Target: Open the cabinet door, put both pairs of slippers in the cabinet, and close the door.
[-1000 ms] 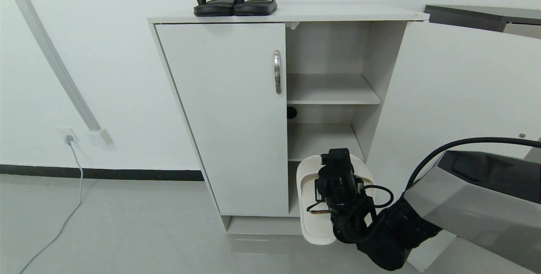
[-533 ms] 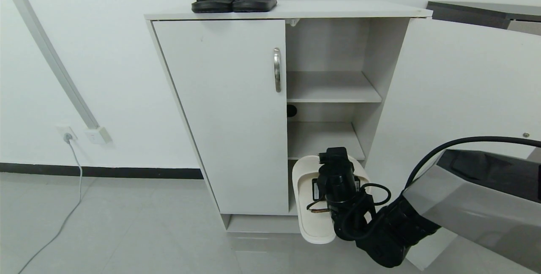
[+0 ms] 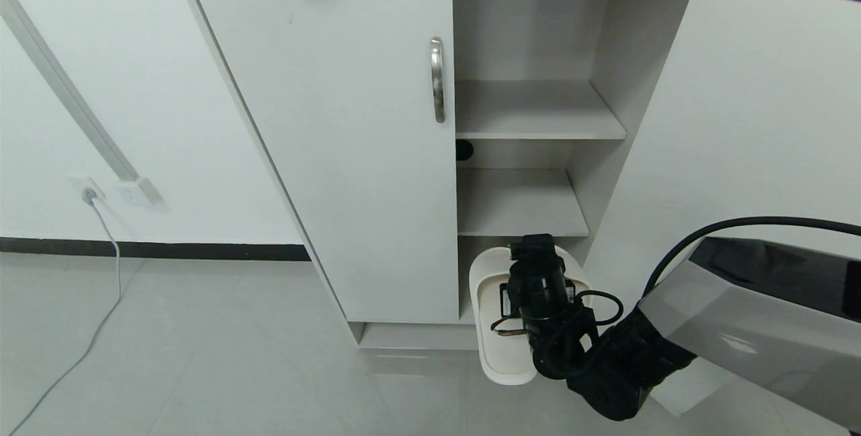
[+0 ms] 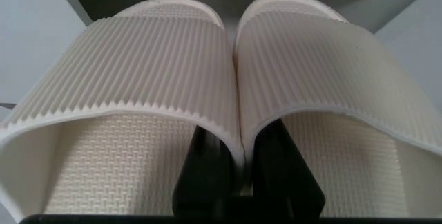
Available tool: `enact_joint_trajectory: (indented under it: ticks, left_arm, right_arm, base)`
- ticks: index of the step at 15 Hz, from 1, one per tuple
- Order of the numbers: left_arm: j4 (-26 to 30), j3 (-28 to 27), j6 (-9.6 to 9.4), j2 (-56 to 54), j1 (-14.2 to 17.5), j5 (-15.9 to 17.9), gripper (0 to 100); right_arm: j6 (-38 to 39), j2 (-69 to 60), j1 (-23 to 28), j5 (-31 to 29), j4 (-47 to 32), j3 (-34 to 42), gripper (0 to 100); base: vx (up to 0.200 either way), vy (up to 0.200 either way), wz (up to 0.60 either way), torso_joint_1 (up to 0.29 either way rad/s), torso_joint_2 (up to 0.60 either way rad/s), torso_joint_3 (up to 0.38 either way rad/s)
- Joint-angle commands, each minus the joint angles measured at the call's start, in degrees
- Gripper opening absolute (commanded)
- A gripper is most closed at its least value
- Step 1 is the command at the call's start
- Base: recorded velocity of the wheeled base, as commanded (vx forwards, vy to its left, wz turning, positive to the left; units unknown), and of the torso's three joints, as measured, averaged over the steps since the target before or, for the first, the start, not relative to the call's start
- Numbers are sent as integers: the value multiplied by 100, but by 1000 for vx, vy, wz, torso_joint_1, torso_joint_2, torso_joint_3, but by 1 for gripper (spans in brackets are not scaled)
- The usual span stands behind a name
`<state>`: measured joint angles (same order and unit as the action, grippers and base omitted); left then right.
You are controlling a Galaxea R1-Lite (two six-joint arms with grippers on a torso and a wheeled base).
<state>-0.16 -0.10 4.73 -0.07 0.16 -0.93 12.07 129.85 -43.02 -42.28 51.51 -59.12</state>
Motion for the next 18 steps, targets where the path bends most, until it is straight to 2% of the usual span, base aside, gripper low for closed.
enact_joint_trajectory:
  ticks: [1,3,6,7,17,18]
  left_arm:
    - [-2,1,2,7,2,-4,0]
    - [-2,1,2,7,2,-4,0]
    - [-2,1,10,7,2,-13,0]
    - [-2,1,10,7,2,-13,0]
    - [-2,1,2,7,2,-22,0]
    - [-2,1,10,7,2,-22,0]
  right_arm:
    - [-3,22,-5,0,44,-3,0]
    - [-222,75,-13,-44,615,33,0]
    - [-1084,321,110,-53,2162,208,0]
    - [-1295,409,189,-44,2434,217,0]
    - [-1295,435,242,-35,2452,208,0]
    - [-1295,435,242,-35,2452,208,0]
  base:
    - [0,0,0,7,2,-198]
    - [0,0,0,5,2,-161]
    - [0,0,0,0,0,0]
    - [0,0,0,0,0,0]
    - [0,0,0,0,0,0]
    - [200,0,0,2,-2,7]
